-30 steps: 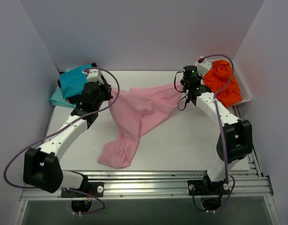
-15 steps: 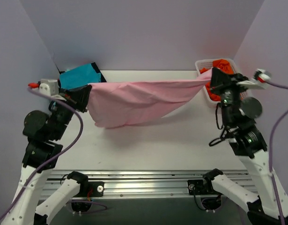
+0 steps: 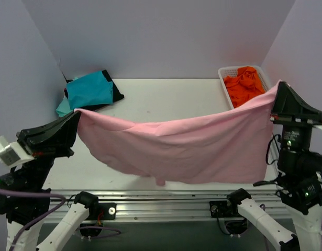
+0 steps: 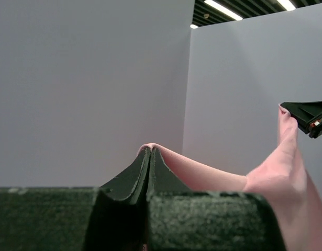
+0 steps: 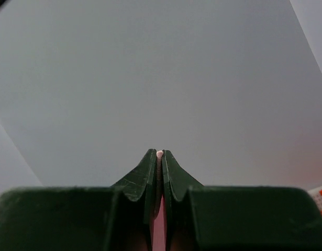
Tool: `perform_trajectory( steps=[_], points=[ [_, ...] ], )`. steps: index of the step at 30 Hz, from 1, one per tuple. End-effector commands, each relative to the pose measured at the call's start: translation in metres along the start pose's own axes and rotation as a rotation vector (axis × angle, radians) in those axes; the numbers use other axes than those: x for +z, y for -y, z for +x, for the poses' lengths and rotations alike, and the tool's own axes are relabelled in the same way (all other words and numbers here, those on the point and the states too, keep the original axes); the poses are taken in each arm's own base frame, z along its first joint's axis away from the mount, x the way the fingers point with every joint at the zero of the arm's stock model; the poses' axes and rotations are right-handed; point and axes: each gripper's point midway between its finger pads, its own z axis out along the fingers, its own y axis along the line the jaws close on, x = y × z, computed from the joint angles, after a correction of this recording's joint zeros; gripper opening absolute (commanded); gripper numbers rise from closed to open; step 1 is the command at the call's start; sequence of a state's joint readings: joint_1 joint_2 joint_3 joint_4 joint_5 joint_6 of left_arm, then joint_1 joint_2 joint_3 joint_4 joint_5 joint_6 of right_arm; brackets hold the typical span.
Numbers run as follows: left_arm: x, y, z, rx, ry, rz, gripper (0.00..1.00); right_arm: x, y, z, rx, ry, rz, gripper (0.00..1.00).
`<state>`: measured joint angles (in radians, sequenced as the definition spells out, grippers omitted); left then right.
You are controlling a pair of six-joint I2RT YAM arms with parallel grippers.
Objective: Fold and stack the t-shirts
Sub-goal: Flatten out the tshirt
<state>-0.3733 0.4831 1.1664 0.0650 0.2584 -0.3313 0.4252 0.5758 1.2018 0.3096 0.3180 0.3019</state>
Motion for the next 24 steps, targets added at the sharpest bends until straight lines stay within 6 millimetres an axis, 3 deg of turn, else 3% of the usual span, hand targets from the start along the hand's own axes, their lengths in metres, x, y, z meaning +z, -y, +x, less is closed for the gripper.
perform_trajectory(
  steps=[1,2,3,4,5,6,7,8,9,11,12,13,14,15,16,17,18,19,20,21,22,23,24],
  points=[
    [0.046,-0.056,0.068,0.034,-0.127,-0.136,0.02,0.051,0.028,0.084,-0.153,-0.135,0.150,0.00],
    [0.054,-0.066,0.081,0.041,-0.152,-0.155,0.02,0.059,0.035,0.099,-0.187,-0.159,0.181,0.00],
    [0.061,-0.079,0.094,0.057,-0.171,-0.189,0.02,0.072,0.046,0.134,-0.227,-0.213,0.226,0.00],
    [0.072,-0.095,0.130,0.052,-0.244,-0.209,0.02,0.078,0.057,0.147,-0.255,-0.219,0.279,0.00],
    [0.076,-0.108,0.148,0.062,-0.273,-0.237,0.02,0.083,0.066,0.165,-0.281,-0.243,0.307,0.00],
    [0.084,-0.118,0.163,0.069,-0.281,-0.247,0.02,0.089,0.086,0.206,-0.331,-0.303,0.355,0.00],
    [0.088,-0.142,0.208,0.061,-0.363,-0.286,0.02,0.093,0.097,0.223,-0.346,-0.321,0.380,0.00],
    [0.091,-0.154,0.227,0.060,-0.391,-0.300,0.02,0.095,0.110,0.245,-0.360,-0.353,0.402,0.00],
    [0.093,-0.182,0.272,0.055,-0.453,-0.328,0.02,0.097,0.139,0.285,-0.379,-0.404,0.455,0.00],
    [0.098,-0.203,0.314,0.028,-0.502,-0.305,0.02,0.095,0.168,0.326,-0.394,-0.458,0.496,0.00],
    [0.092,-0.227,0.368,0.003,-0.572,-0.320,0.02,0.087,0.194,0.370,-0.409,-0.519,0.535,0.00],
    [0.088,-0.242,0.393,-0.019,-0.605,-0.311,0.02,0.088,0.210,0.384,-0.416,-0.531,0.565,0.00],
    [0.101,-0.254,0.401,-0.025,-0.592,-0.304,0.02,0.085,0.222,0.404,-0.426,-0.556,0.588,0.00],
    [0.083,-0.276,0.460,-0.063,-0.680,-0.329,0.02,0.067,0.251,0.448,-0.461,-0.642,0.635,0.00],
    [0.078,-0.293,0.481,-0.079,-0.706,-0.347,0.02,0.076,0.254,0.457,-0.458,-0.635,0.649,0.00],
    [0.104,-0.307,0.479,-0.071,-0.670,-0.335,0.04,0.071,0.267,0.471,-0.484,-0.652,0.690,0.00],
    [0.093,-0.321,0.508,-0.114,-0.753,-0.373,0.17,0.046,0.293,0.505,-0.537,-0.747,0.741,0.04],
    [0.066,-0.339,0.560,-0.172,-0.854,-0.414,0.40,0.043,0.302,0.515,-0.538,-0.764,0.775,0.24],
    [0.066,-0.349,0.570,-0.203,-0.883,-0.425,0.66,0.059,0.306,0.510,-0.550,-0.714,0.825,0.54],
    [0.079,-0.359,0.568,-0.204,-0.867,-0.439,0.74,0.045,0.320,0.523,-0.586,-0.754,0.862,0.90],
    [0.075,-0.363,0.574,-0.207,-0.860,-0.450,0.88,0.049,0.320,0.523,-0.592,-0.742,0.864,1.00],
    [0.079,-0.364,0.569,-0.204,-0.826,-0.448,0.94,0.051,0.321,0.521,-0.595,-0.726,0.871,1.00],
    [0.086,-0.364,0.554,-0.174,-0.766,-0.452,0.94,0.054,0.322,0.514,-0.606,-0.690,0.890,1.00]
  ],
)
